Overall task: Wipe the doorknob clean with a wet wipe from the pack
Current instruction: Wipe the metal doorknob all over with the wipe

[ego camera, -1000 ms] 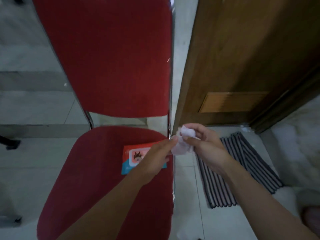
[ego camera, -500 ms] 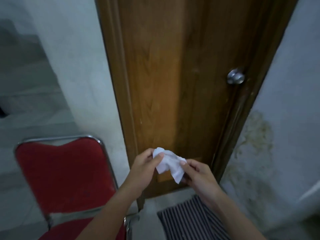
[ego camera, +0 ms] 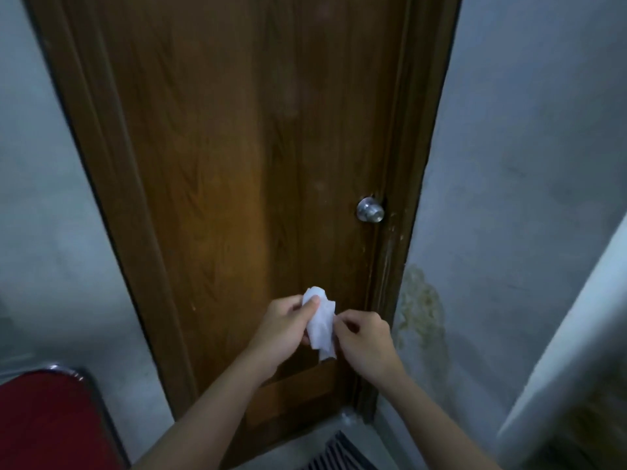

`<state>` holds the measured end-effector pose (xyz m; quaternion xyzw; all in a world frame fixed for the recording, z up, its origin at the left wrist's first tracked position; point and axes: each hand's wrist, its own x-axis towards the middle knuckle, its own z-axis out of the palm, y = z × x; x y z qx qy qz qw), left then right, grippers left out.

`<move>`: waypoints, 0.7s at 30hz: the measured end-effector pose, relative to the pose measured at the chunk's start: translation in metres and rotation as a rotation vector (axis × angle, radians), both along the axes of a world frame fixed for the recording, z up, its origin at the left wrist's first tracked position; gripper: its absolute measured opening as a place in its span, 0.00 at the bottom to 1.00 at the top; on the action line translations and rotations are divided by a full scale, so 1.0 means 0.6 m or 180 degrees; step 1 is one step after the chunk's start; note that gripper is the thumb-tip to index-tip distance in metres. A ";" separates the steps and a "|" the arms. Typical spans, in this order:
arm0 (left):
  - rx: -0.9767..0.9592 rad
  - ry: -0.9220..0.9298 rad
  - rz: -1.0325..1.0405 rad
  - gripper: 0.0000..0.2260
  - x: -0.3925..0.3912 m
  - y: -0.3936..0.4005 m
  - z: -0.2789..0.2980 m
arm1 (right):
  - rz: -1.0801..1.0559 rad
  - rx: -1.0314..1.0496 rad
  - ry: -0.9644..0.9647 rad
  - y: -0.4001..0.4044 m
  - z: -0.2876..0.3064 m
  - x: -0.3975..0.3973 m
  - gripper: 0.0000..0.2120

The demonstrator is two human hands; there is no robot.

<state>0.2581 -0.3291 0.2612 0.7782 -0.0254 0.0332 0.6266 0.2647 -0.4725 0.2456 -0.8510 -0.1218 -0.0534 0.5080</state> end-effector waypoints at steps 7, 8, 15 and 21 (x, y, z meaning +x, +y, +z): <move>-0.0165 0.0264 -0.0544 0.12 0.183 -0.042 0.031 | 0.0523 -0.0526 0.0203 -0.029 0.013 0.170 0.07; -0.0026 0.0212 -0.0623 0.13 0.213 -0.045 0.036 | 0.0585 -0.0540 0.0255 -0.031 0.019 0.197 0.05; 0.0764 -0.0249 -0.0731 0.11 0.398 -0.050 0.067 | 0.0674 0.0104 0.0503 -0.054 0.066 0.368 0.12; 0.0753 -0.0128 -0.0783 0.06 0.499 -0.084 0.062 | 0.0293 0.0531 0.0234 -0.096 0.050 0.457 0.12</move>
